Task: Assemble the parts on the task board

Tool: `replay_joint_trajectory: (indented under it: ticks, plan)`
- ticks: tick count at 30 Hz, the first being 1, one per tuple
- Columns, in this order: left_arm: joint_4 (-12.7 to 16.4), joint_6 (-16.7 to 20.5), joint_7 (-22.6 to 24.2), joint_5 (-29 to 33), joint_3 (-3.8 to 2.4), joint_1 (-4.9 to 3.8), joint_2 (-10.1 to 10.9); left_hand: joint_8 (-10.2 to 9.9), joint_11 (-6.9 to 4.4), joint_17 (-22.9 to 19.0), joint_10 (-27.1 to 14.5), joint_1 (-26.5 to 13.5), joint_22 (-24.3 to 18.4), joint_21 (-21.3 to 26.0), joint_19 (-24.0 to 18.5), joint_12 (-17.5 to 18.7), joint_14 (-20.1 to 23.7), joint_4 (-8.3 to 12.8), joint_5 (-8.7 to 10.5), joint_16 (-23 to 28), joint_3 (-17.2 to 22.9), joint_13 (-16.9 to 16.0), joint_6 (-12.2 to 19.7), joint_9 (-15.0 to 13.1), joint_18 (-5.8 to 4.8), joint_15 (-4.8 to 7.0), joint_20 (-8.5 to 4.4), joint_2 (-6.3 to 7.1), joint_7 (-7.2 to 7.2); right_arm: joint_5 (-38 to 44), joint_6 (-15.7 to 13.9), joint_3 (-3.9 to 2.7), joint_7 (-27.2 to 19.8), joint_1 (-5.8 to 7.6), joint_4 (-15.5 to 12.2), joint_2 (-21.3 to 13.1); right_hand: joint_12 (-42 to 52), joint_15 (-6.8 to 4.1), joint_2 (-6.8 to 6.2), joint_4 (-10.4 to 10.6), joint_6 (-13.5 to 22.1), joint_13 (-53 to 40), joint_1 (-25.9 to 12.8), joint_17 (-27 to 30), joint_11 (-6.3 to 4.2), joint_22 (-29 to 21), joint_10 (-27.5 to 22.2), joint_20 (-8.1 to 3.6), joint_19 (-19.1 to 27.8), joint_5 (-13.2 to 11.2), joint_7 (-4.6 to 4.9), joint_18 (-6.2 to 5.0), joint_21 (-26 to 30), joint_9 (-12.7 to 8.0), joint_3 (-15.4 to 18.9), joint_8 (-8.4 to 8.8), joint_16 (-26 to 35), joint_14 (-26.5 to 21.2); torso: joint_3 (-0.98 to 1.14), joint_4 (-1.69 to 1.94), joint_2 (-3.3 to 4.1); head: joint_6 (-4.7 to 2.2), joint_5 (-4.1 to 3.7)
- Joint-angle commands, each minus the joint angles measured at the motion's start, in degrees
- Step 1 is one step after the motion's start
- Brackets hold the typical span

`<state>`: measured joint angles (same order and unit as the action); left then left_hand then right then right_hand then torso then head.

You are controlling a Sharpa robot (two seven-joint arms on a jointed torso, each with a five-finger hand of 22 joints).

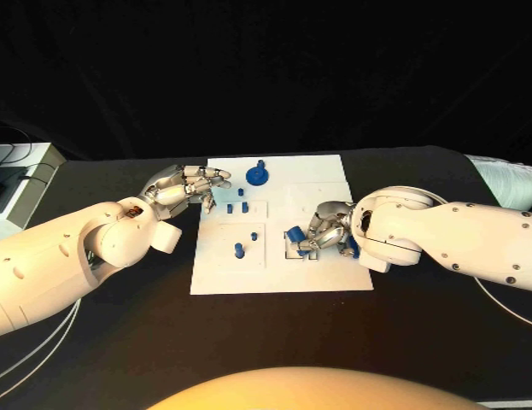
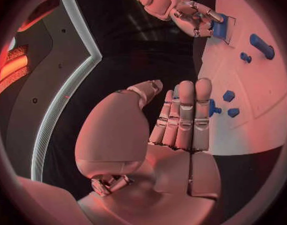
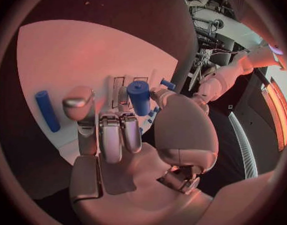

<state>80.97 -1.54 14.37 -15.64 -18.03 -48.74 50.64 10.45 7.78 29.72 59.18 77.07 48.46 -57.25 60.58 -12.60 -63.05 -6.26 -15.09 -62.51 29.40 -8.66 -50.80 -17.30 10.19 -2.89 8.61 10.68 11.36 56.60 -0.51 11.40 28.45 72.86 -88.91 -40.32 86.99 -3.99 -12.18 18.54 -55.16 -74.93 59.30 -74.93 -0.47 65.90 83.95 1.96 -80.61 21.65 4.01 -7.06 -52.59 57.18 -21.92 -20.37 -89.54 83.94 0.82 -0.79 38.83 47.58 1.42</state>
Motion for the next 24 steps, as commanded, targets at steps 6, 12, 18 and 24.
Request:
replay_joint_trajectory:
  ticks: [6, 12, 18, 24]
  plan:
    - [0.2, -1.29, 0.09, 0.42, -0.03, 0.02, 0.04, 0.34, -0.19, 0.07, -0.08, -0.29, 0.05, -0.29, -0.32, -0.36, -0.07, -0.26, 0.03, -0.36, 0.09, -0.07, 0.26, 0.06, -0.65, -0.29, -0.07, -0.14, 0.05, 0.81, -0.11, 0.16, 0.03, -0.26, -0.1, 0.17, -0.24, 0.17, 0.12, -1.92, -0.74, -12.1, -2.93, -13.96, 0.21, 0.27, 3.66, 0.4, 0.08, -5.06, -0.12, 0.48, 0.42, 0.53, 1.78, 0.94, -0.11, 5.83, -0.01, 0.07, 0.06, 0.31, 0.04]
    - [0.12, -1.72, 0.05, 0.42, -0.04, 0.02, -0.01, 0.34, -0.19, 0.07, -0.08, -0.29, 0.05, -0.29, -0.32, -0.36, -0.07, -0.26, 0.03, -0.36, 0.09, -0.07, 0.26, 0.06, -0.65, -0.29, -0.07, -0.14, 0.05, 0.7, -0.76, 0.16, -0.08, -0.29, -0.3, 0.17, -0.28, 0.12, 1.77, -1.79, -1.14, -12.11, -5.71, -13.96, 0.14, 0.68, 3.65, 0.33, -0.07, -5.3, -0.21, 0.49, 0.74, 1.51, 10.35, 1.65, -0.1, 5.82, -0.01, 0.01, 0.03, 0.44, 0.13]
    - [0.0, -1.87, 0.02, 0.42, -0.04, 0.03, -0.1, 0.34, -0.19, 0.07, -0.08, -0.29, 0.05, -0.29, -0.32, -0.36, -0.07, -0.26, 0.03, -0.36, 0.09, -0.07, 0.26, 0.06, -0.65, -0.29, -0.07, -0.14, 0.05, 0.62, -1.34, 0.16, -0.15, -0.3, -0.39, 0.15, -0.35, 0.12, 4.16, -1.68, -1.33, -12.08, -5.61, -14.0, 0.14, 0.94, 3.62, 0.35, -0.16, -8.39, -0.22, 0.48, 1.07, 2.22, 17.64, 2.09, -0.11, 5.83, -0.01, -0.04, 0.01, 0.5, 0.19]
    - [-0.04, -1.87, -0.02, 0.42, -0.04, 0.03, -0.12, 0.34, -0.19, 0.07, -0.08, -0.29, 0.05, -0.29, -0.32, -0.36, -0.07, -0.26, 0.03, -0.36, 0.09, -0.07, 0.26, 0.06, -0.65, -0.29, -0.07, -0.14, 0.05, 1.01, -1.97, 0.15, -0.18, -0.31, -0.46, 0.07, -0.31, 0.11, 5.92, -1.7, -1.48, -12.12, -5.53, -14.01, 0.13, 1.12, 3.66, 0.36, -0.24, -7.93, -0.24, 0.49, 1.07, 2.46, 18.9, 2.23, -0.12, 5.84, 0.02, 0.02, 0.04, 0.5, 0.11]
